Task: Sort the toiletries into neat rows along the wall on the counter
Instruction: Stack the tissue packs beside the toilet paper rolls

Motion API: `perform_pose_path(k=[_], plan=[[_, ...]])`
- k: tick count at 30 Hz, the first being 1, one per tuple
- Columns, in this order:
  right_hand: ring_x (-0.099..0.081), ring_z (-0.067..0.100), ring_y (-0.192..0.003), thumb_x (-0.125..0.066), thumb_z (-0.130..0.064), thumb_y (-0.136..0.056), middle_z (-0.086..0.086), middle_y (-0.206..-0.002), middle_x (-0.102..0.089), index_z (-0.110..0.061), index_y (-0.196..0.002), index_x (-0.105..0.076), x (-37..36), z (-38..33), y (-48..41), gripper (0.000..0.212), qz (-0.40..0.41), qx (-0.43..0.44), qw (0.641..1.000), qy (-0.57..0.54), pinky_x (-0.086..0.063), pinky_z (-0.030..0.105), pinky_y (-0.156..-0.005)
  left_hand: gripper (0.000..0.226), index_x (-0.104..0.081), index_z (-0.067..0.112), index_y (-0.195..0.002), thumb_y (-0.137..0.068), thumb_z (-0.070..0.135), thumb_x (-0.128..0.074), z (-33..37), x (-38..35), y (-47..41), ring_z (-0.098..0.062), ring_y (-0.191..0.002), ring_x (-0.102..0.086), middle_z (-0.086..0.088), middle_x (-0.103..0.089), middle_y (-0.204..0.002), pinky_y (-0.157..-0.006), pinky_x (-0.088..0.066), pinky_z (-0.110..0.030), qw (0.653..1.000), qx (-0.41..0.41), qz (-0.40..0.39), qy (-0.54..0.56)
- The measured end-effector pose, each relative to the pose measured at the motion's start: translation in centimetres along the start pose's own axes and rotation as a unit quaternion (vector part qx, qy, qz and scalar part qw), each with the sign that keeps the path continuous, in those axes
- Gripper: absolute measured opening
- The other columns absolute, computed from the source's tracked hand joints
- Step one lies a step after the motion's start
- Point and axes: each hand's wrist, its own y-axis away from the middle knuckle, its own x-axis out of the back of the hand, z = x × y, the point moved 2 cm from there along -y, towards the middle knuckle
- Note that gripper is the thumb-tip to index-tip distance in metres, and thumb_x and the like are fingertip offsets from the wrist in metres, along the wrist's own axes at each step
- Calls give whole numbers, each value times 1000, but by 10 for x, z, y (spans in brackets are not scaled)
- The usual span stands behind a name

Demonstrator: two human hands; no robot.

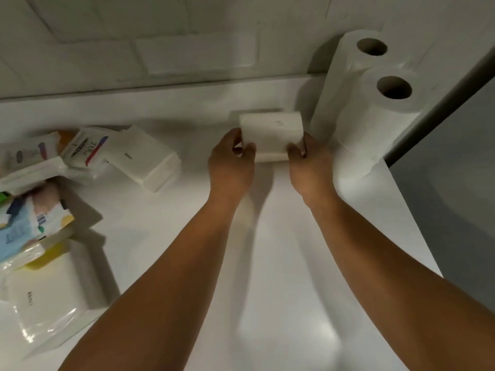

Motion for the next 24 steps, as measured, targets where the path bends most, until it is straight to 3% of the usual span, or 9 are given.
perform_pose_path(k=[5, 9, 12, 14, 20, 24], plan=[[-60, 21, -114, -51, -29, -97, 5, -125, -64, -15, -134, -54, -15, 9, -34, 39, -31, -9, 998, 46, -48, 35, -101, 28, -68, 23, -111, -85, 31, -59, -5, -18, -32, -8, -89, -67, 11, -72, -100, -86, -57, -37, 999, 16, 28, -15], [-56, 22, -121, -50, -35, -98, 5, -130, -61, -18, -138, -51, -21, 8, -49, 44, -23, -20, 999, 35, -45, 42, -106, 37, -67, 23, -113, -82, 43, -65, -8, -23, -50, -7, -93, -67, 10, -71, -103, -87, -58, -39, 999, 18, 35, -29], [-54, 22, -125, -46, -45, -92, 2, -132, -59, -23, -139, -49, -27, 11, -56, 52, -24, -16, 999, 32, -42, 47, -108, 35, -68, 22, -115, -84, 39, -69, -8, -26, -56, -6, -96, -68, 10, -72, -105, -89, -58, -38, 999, 20, 33, -25], [-53, 22, -125, -45, -46, -91, 2, -134, -58, -23, -140, -48, -27, 14, -57, 54, -30, -22, 999, 30, -43, 47, -107, 36, -67, 23, -117, -85, 41, -68, -9, -28, -57, -6, -98, -67, 10, -72, -107, -89, -57, -37, 999, 18, 32, -36], [-54, 19, -124, -50, -29, -99, 1, -133, -59, -20, -140, -50, -22, 9, -58, 41, -40, -22, 999, 17, -45, 41, -107, 52, -59, 20, -133, -88, 44, -65, -11, -32, -57, -8, -111, -64, 5, -67, -125, -98, -54, -34, 998, 38, 22, -39], [-48, 21, -132, -48, -31, -100, 3, -142, -53, -19, -146, -42, -21, 5, -60, 48, -36, -20, 996, 85, -40, 40, -111, 49, -59, 18, -132, -89, 40, -65, -6, -33, -57, -12, -109, -65, 2, -68, -123, -96, -54, -37, 998, 48, 20, -38]])
